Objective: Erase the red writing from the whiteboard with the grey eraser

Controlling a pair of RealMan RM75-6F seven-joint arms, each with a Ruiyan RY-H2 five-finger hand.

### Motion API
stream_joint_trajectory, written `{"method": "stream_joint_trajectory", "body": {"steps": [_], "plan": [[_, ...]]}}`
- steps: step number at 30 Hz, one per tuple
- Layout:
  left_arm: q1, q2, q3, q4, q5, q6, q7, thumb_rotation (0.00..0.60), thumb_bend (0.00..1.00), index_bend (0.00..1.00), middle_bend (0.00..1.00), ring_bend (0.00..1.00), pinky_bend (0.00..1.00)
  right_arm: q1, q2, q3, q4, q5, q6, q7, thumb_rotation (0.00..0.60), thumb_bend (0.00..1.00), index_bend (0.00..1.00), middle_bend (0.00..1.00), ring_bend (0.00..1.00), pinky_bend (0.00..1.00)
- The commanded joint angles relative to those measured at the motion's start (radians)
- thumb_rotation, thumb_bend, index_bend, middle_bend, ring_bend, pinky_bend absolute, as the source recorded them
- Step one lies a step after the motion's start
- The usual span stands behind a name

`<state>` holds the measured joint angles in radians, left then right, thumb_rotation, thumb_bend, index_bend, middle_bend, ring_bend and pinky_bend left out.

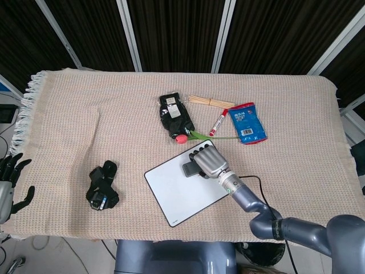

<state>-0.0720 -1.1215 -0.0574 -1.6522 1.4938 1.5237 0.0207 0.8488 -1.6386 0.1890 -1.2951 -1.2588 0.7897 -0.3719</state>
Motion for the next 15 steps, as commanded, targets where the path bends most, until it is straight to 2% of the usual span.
{"method": "stream_joint_trajectory", "body": {"steps": [1,8,15], "plan": [[0.001,0.001,0.0,0.0,0.0,0.001,-0.001,0.6,0.38,0.17,0.04,0.0,0.04,0.001,0.004,-0.014,-0.011,0.008,-0.003,-0.009,0.6,0.44,0.47,0.49,0.51,0.37],[0.0,-0.001,0.001,0.0,0.003,0.002,0.0,0.6,0.38,0.17,0.04,0.0,0.04,-0.021,0.068,-0.058,-0.086,-0.003,0.002,-0.015,0.6,0.44,0.48,0.49,0.51,0.37],[0.001,-0.001,0.0,-0.002,-0.001,0.002,0.002,0.6,0.38,0.17,0.04,0.0,0.04,-0.066,0.126,-0.128,-0.167,-0.061,0.046,-0.016,0.6,0.44,0.48,0.49,0.51,0.37]]}}
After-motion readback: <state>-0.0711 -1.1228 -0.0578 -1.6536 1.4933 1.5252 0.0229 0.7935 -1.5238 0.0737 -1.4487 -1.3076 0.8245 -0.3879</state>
